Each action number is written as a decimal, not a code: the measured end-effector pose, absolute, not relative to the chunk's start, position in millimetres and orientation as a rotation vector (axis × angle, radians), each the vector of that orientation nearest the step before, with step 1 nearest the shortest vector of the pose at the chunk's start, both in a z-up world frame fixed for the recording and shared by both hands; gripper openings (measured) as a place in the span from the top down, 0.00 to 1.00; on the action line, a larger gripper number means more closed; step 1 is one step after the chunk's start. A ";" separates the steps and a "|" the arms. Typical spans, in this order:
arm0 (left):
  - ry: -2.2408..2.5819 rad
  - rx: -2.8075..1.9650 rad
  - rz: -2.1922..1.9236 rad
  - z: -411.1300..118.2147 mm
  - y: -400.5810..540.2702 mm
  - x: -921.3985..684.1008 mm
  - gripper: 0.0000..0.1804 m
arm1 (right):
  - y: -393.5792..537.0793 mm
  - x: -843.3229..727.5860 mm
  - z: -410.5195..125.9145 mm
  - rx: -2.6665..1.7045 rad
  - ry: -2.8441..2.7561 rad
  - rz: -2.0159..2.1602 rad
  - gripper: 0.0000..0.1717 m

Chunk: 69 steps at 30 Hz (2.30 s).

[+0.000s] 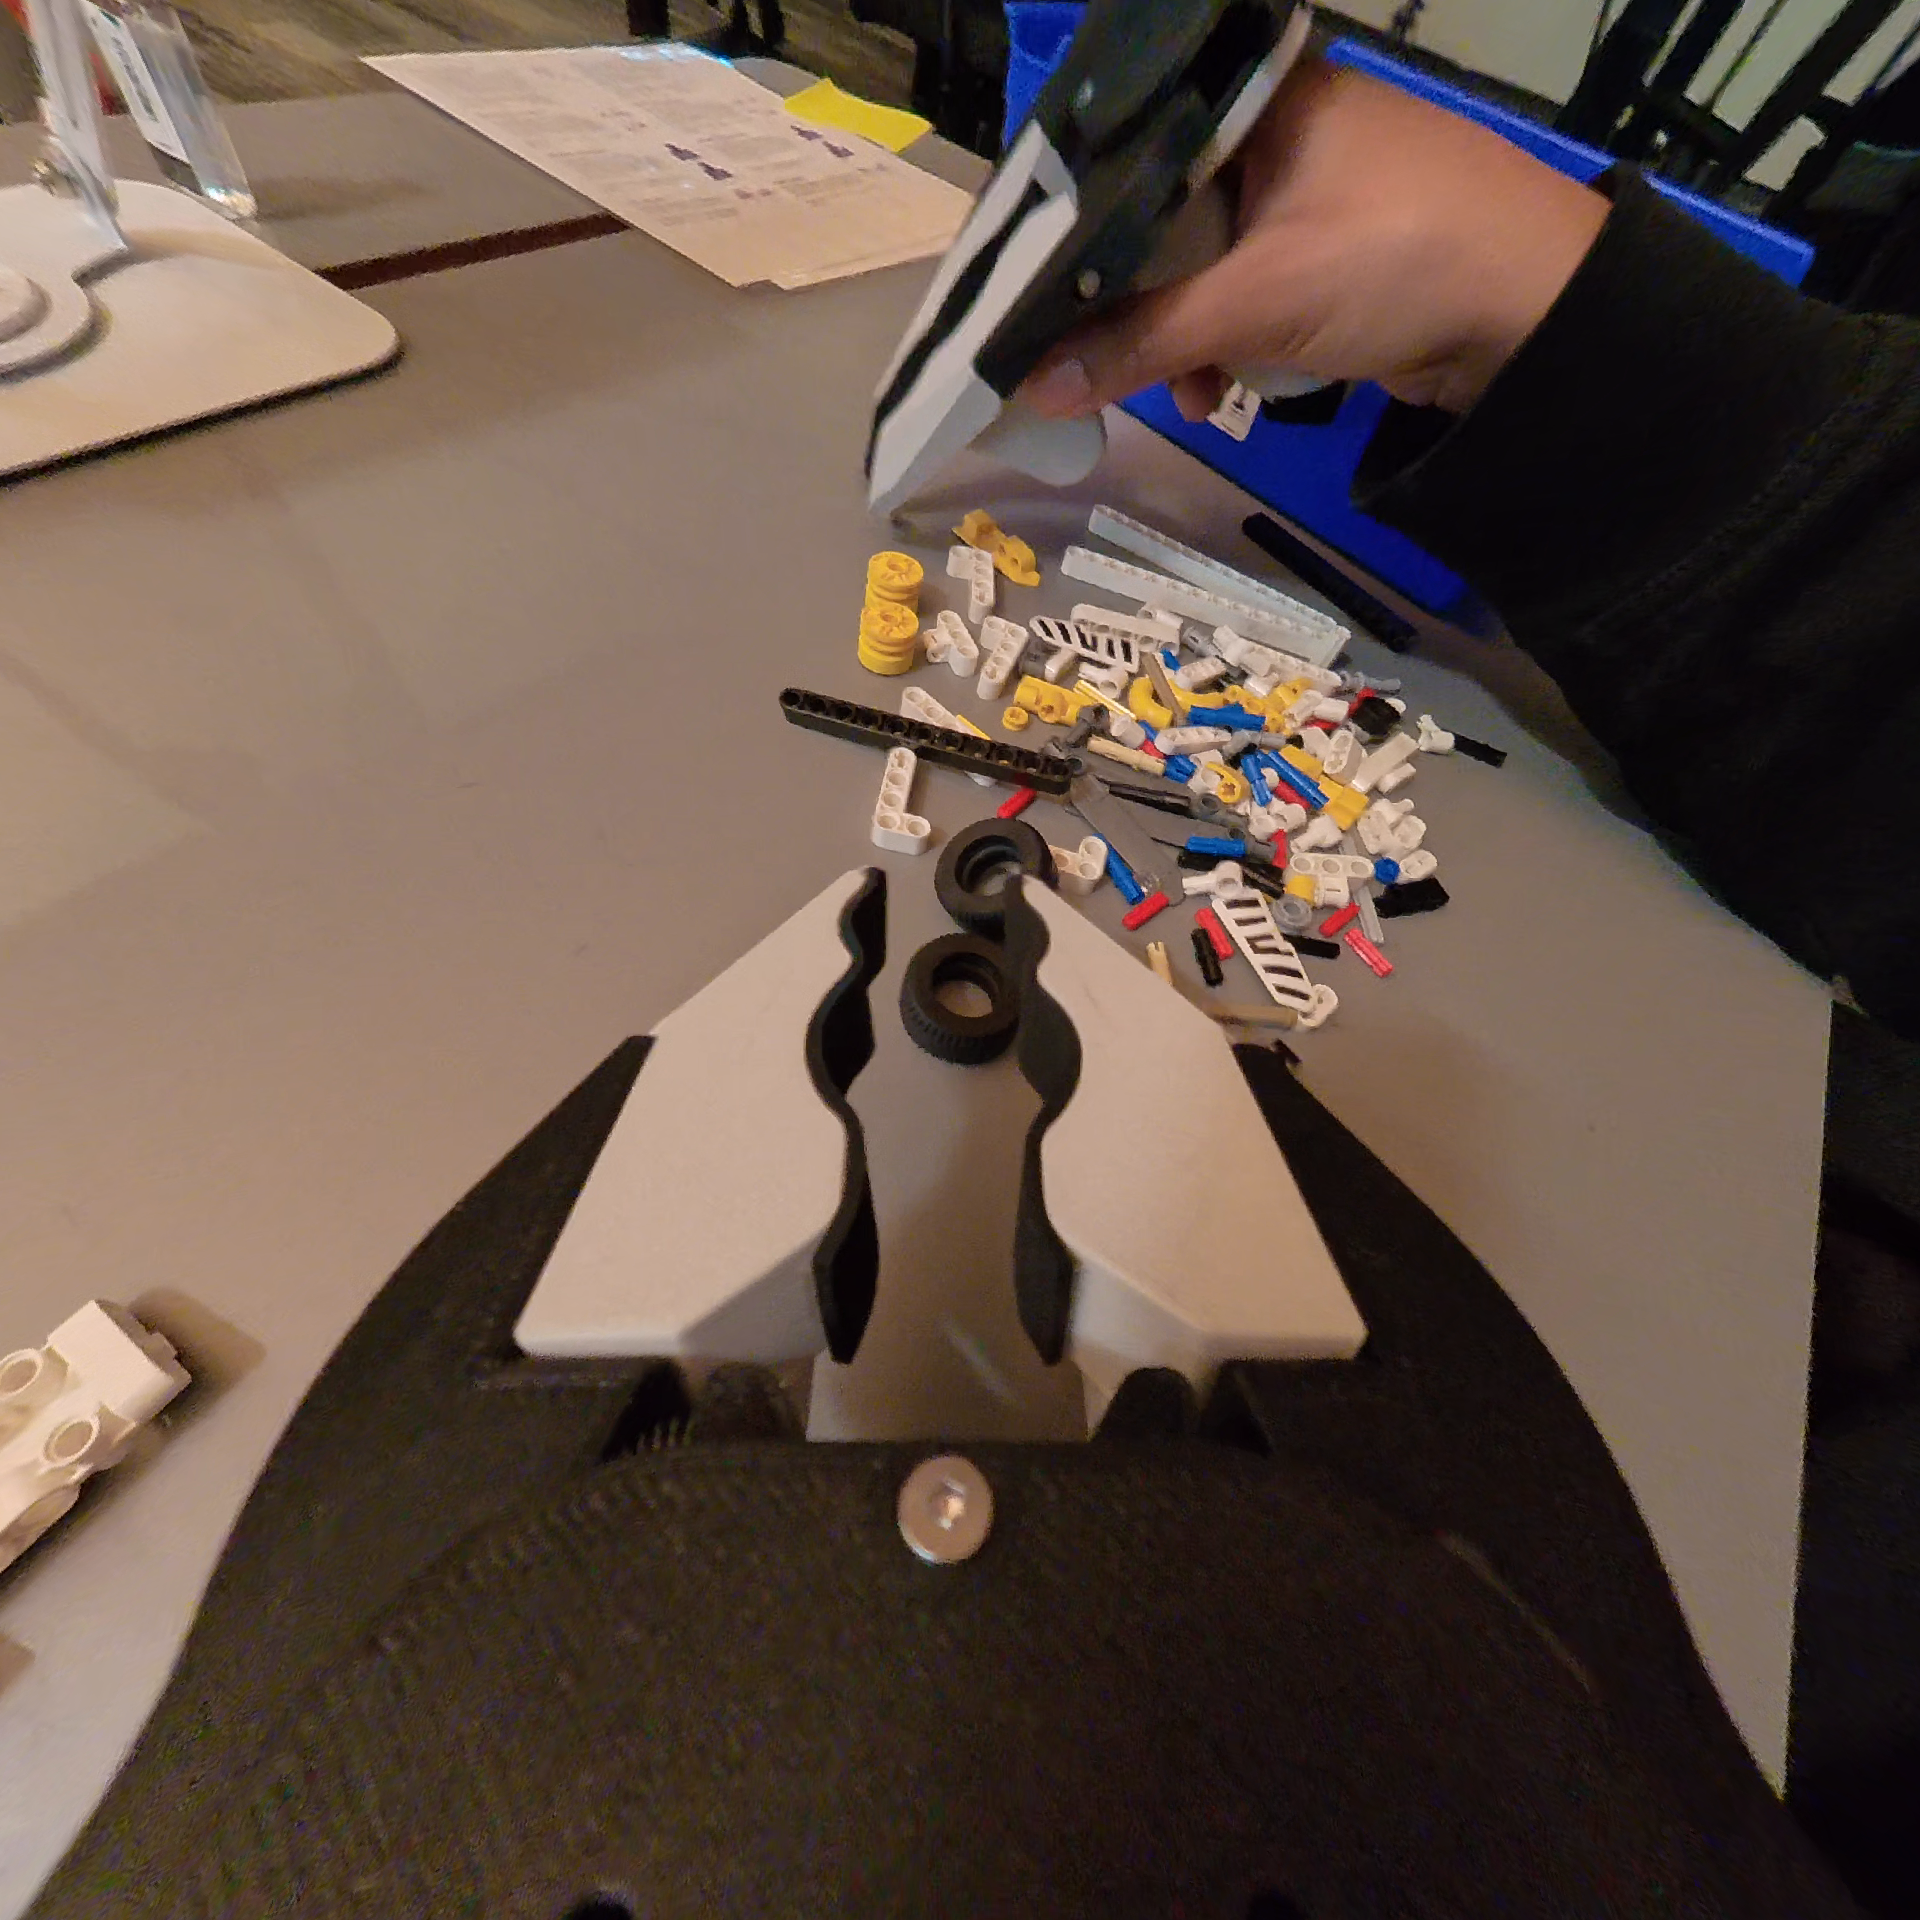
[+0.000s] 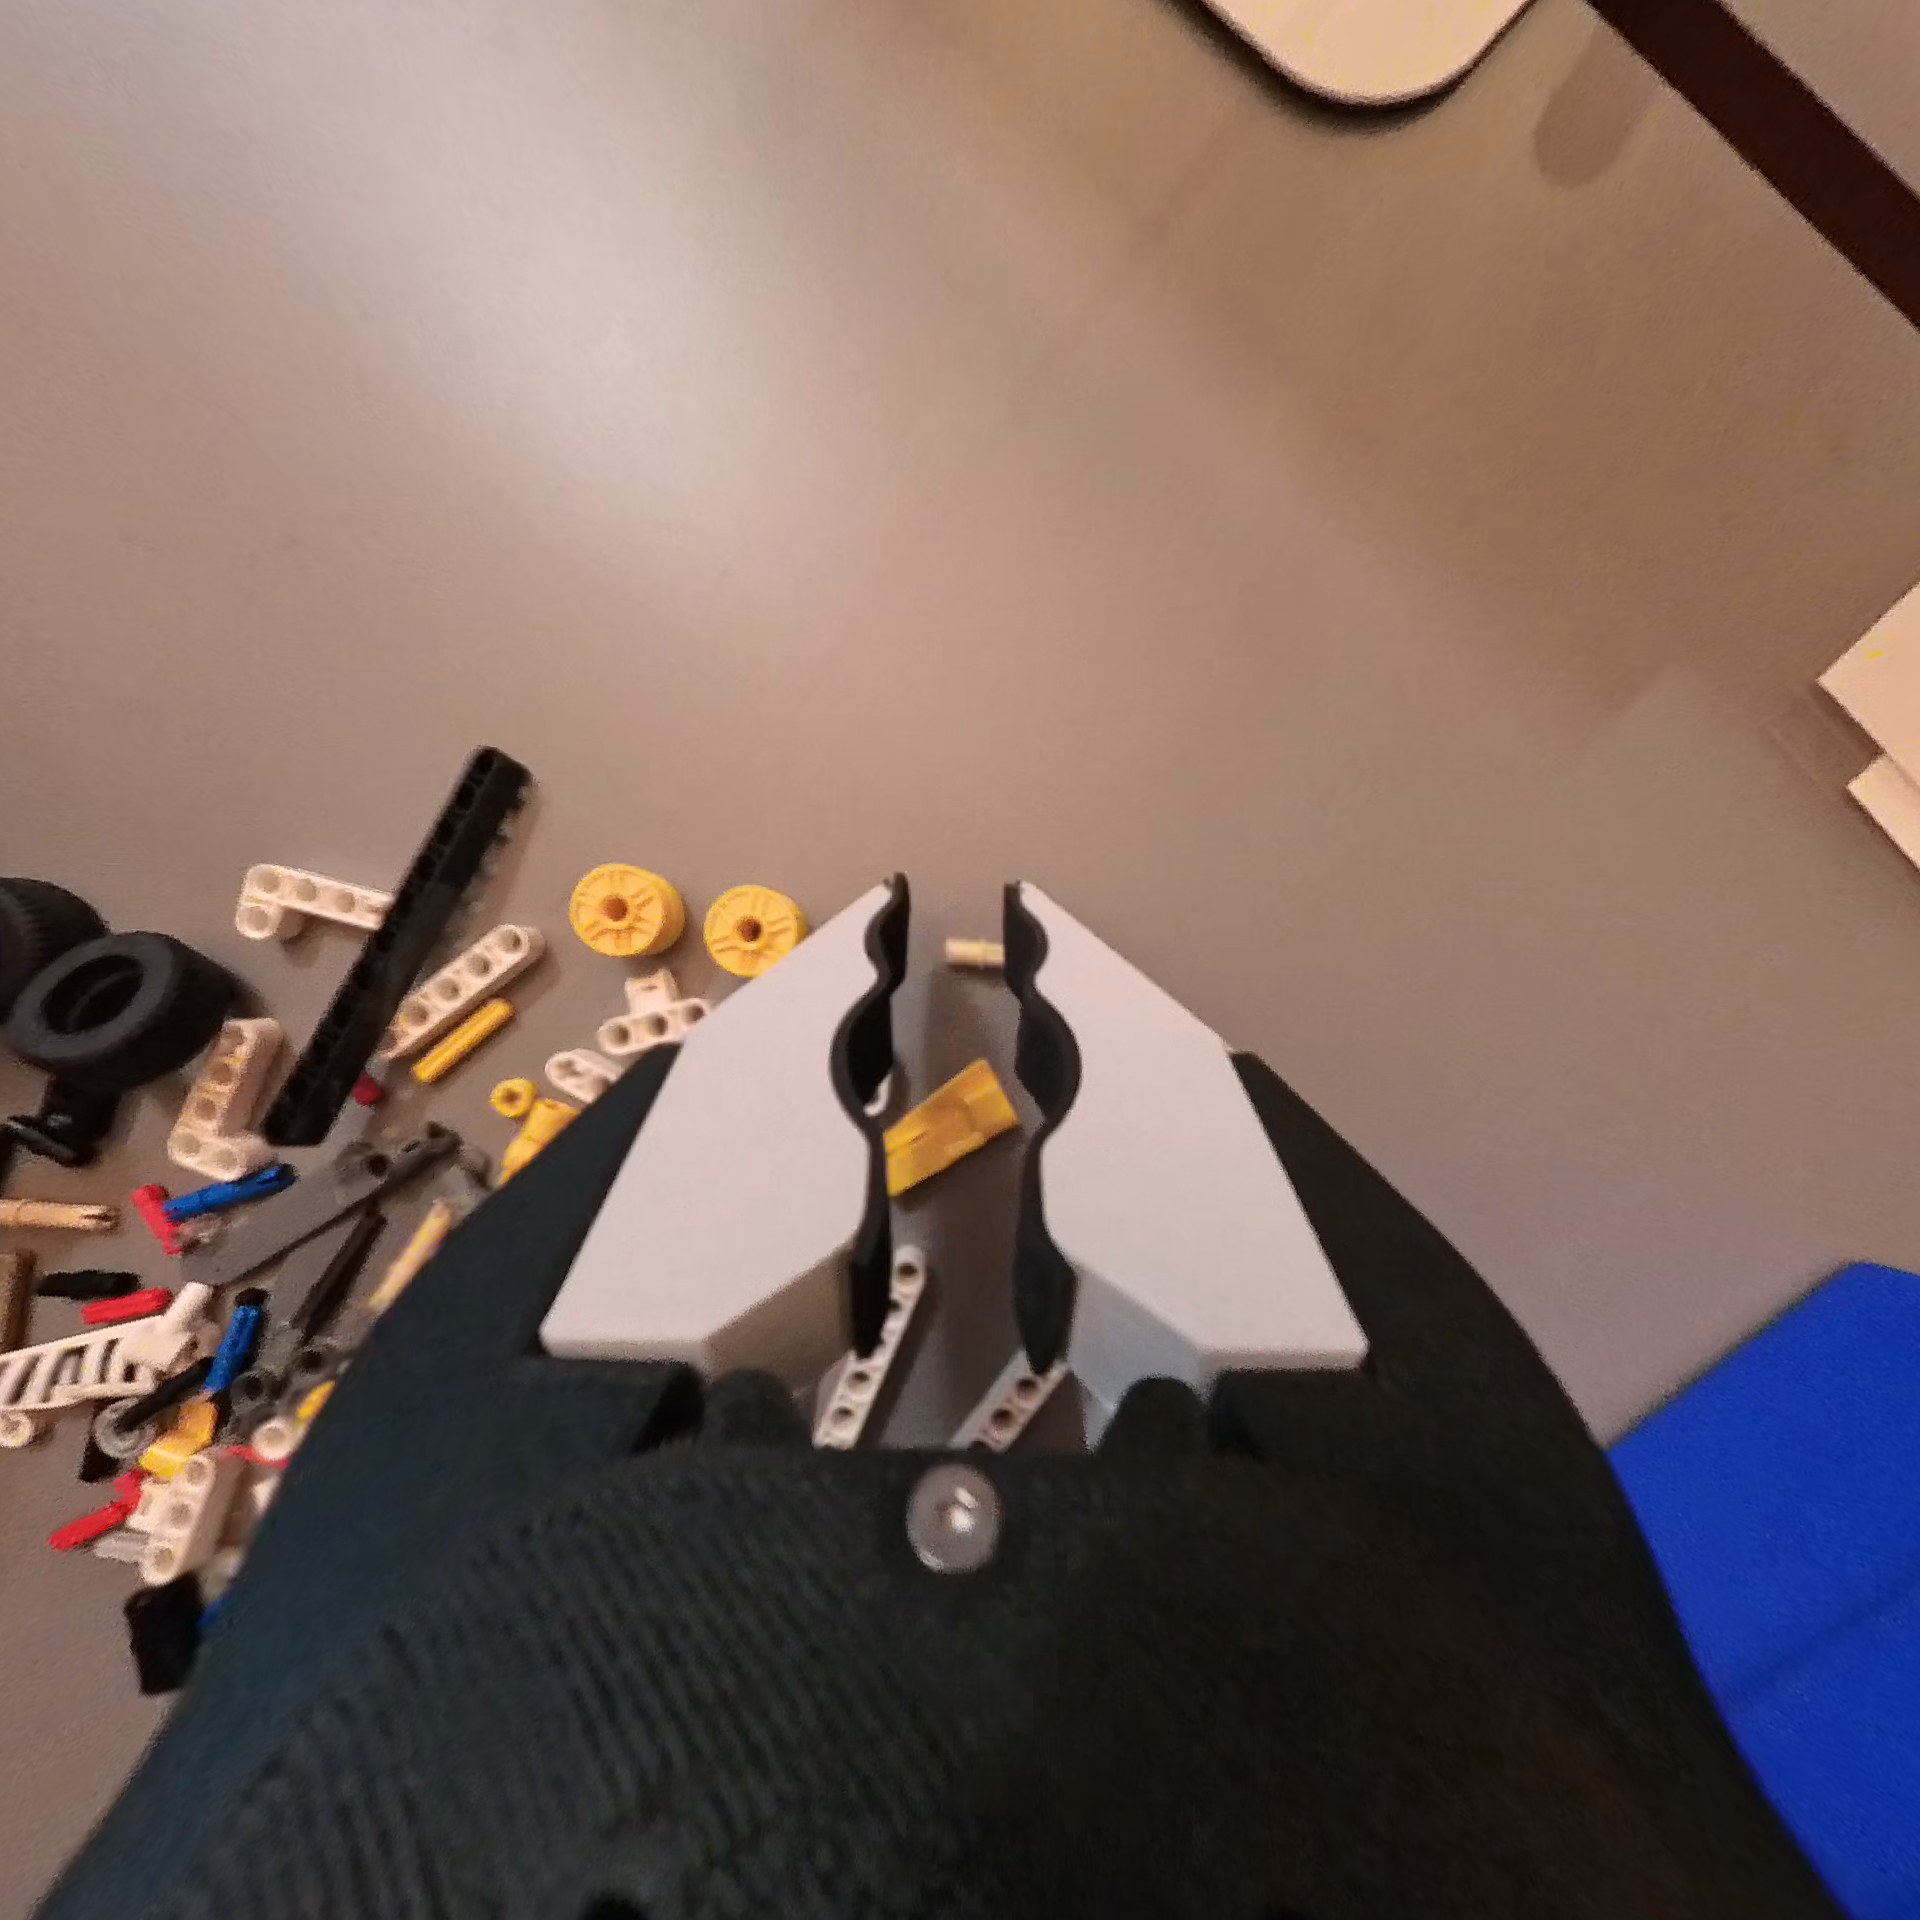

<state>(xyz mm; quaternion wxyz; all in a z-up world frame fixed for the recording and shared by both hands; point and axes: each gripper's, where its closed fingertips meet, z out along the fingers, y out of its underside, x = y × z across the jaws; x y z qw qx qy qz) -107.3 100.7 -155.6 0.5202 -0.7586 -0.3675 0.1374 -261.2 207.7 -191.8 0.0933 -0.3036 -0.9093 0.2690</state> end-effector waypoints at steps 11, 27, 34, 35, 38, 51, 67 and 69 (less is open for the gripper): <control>-0.810 -1.675 0.328 -127.8 98.6 -104.4 0.67 | 132.3 -192.3 -102.6 -0.284 -2.208 1.360 0.58; -0.981 -1.592 0.885 -21.5 -95.4 -106.6 0.71 | -5.9 -108.2 -58.1 0.174 -2.179 1.803 0.47; -1.278 -1.606 0.644 -82.0 -177.3 -89.6 0.67 | -78.0 -100.3 -52.9 0.082 -2.102 2.033 0.56; -1.302 -1.593 0.631 -89.2 -183.6 -90.8 0.67 | -83.7 -98.8 -55.9 0.043 -2.108 2.065 0.57; -1.344 -1.569 0.607 -110.9 -196.3 -97.8 0.67 | -90.4 -95.1 -74.6 0.033 -2.134 2.025 0.59; -1.355 -1.504 0.546 -147.2 -178.6 -123.2 0.79 | -93.9 -87.3 -96.1 -0.128 -2.348 2.063 0.58; -1.126 -1.615 0.213 -136.8 -113.0 -102.8 0.84 | -81.5 -101.9 -112.1 -0.162 -2.432 1.978 0.71; -1.063 -1.592 0.229 -130.9 -109.9 -102.0 0.81 | -79.1 -96.2 -99.4 -0.140 -2.403 2.107 0.75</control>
